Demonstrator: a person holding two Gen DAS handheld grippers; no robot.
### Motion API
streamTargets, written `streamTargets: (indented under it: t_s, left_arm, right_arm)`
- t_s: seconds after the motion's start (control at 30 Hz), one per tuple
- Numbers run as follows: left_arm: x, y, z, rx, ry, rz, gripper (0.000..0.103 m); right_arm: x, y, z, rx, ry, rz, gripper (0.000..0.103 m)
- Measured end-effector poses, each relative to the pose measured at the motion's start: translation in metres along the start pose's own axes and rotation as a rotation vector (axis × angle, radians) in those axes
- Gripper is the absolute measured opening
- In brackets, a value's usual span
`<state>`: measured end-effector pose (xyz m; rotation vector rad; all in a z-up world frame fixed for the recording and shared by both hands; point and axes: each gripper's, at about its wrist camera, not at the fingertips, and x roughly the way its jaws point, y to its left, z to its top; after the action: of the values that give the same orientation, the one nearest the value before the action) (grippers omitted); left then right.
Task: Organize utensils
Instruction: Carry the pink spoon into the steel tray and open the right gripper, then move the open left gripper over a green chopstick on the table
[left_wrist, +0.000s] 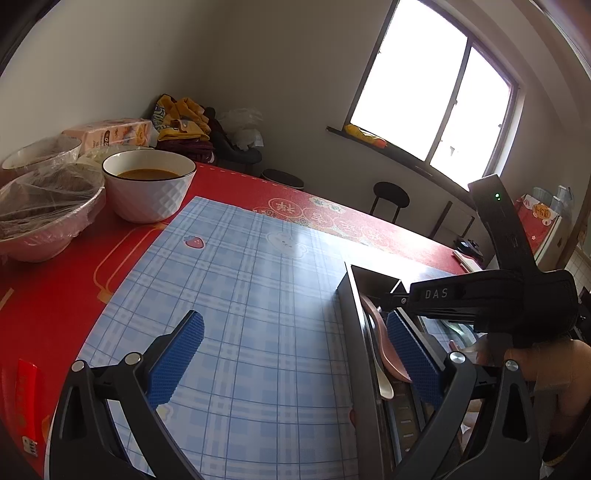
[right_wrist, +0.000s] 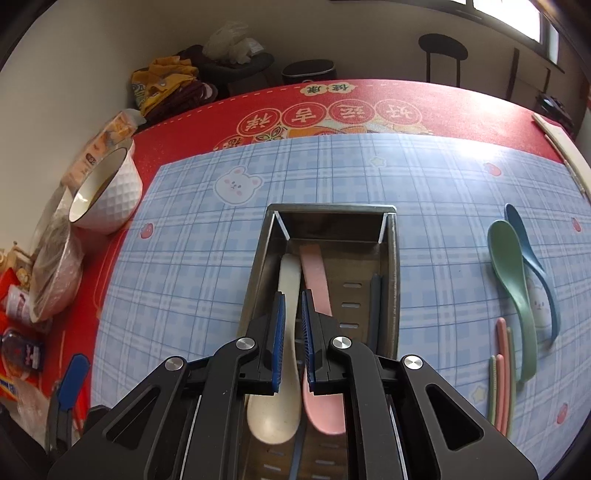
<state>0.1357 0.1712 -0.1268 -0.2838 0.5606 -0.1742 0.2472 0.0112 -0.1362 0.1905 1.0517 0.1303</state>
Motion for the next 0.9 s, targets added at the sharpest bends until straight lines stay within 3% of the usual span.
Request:
streamTargets:
  t_s: [0.27, 0.4, 0.53, 0.77, 0.9]
  left_arm:
    - [-0.001, -0.004, -0.003, 0.018, -0.011, 0.000, 0.097]
    - [-0.001, -0.009, -0.004, 0.032, -0.019, 0.006, 0.097]
    - [-0.013, -0.024, -0.001, 0.069, -0.054, 0.067, 0.097]
    - [-0.039, -0.096, -0.006, 0.161, -0.060, 0.050, 0.097]
    - [-0.036, -0.152, -0.023, 0.215, -0.014, 0.022, 0.096]
  right_arm:
    - [-0.045, -0.044, -0.014, -0.165, -0.164, 0.058, 0.010]
    - [-0.070, -0.089, -0.033, -0.210, -0.242, 0.110, 0.010]
    - [-0.087, -0.144, -0.053, -0.197, -0.279, 0.124, 0.010]
    - [-0.094, -0.225, -0.084, -0.130, -0.293, 0.098, 0.011]
    - [-0.090, -0.247, -0.094, -0.097, -0.308, 0.075, 0.025]
